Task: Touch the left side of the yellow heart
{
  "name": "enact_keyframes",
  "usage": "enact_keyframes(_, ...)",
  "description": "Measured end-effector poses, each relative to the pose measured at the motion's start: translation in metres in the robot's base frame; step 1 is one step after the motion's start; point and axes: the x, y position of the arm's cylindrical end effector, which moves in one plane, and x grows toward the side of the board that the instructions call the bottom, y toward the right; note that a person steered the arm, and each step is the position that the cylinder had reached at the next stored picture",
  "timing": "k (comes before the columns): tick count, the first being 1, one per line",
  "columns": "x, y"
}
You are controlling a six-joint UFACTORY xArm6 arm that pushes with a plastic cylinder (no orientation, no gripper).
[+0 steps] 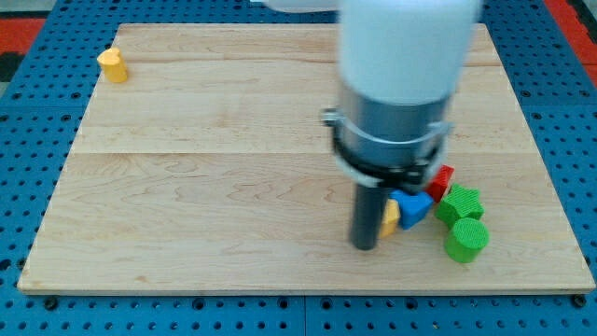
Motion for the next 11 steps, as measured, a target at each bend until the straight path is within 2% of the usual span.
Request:
enact_keyframes(1, 0.001, -0.001)
enact_keyframes(2, 0.006, -0.059)
enact_keyframes(3, -0.039, -0.107)
enact_keyframes(4, -0.098, -0.182)
enact_keyframes(6, -0.204, -0.375)
enact_keyframes(7, -0.212, -0.389)
enact_keyframes(9, -0.285, -0.385)
enact_keyframes(10, -0.291, -0.327)
enact_keyframes(11, -0.242, -0.230)
